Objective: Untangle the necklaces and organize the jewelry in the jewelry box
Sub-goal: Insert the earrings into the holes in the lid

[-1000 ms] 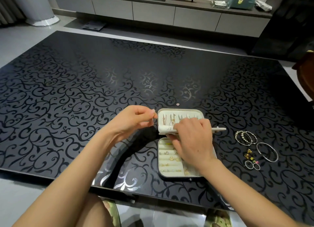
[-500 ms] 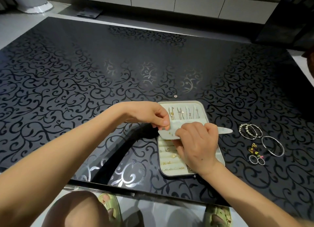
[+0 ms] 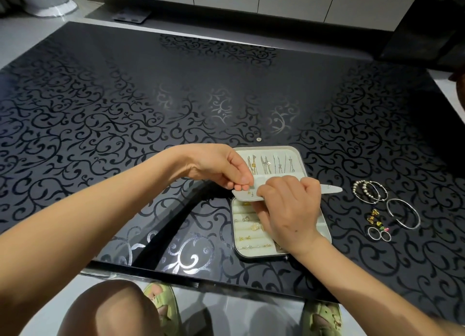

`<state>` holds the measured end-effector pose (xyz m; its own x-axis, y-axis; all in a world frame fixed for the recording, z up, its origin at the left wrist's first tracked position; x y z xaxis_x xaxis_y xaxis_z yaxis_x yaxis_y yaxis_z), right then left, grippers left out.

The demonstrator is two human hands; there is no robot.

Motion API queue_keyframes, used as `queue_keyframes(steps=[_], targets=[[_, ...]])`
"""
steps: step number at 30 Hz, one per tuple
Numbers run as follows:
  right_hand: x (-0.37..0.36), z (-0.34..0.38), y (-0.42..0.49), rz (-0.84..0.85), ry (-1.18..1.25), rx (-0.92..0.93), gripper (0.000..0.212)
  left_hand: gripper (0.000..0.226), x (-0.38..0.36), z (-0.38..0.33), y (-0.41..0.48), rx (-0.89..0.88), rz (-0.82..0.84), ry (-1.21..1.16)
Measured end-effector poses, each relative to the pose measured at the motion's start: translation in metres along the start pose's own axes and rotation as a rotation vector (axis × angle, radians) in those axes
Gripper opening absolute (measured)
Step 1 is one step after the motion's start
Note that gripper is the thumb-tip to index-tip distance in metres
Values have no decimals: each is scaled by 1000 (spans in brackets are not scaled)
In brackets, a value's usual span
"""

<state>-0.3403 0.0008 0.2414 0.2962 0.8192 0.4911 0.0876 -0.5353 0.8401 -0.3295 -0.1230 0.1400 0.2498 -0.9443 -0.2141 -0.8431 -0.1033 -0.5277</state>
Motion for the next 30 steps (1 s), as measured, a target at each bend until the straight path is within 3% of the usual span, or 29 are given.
queue_keyframes(steps=[6, 10, 23, 30], targets=[[-3, 0, 0, 43, 0, -8, 42, 27, -4, -2, -2, -78, 80, -88], [-6, 0, 1, 72, 18, -5, 47, 24, -9, -3, -3, -110, 151, -94], [-9, -2, 0, 98, 38, -19, 45, 25, -12, -12, 1, -102, 215, 62], [-9, -4, 1, 108, 44, -32, 44, 18, -15, -3, 11, -71, 195, -2]])
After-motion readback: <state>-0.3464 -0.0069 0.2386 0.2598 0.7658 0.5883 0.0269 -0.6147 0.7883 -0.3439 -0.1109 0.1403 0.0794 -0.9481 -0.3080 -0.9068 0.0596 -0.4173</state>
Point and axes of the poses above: each hand's wrist, its own y-axis towards the middle knuckle, its own x-axis out of the back of the hand, z = x × y, the point moved 10 cm from there along y, towards the middle knuckle, and after that the axes turned 14 degrees about -y, right-handed, at the moved point
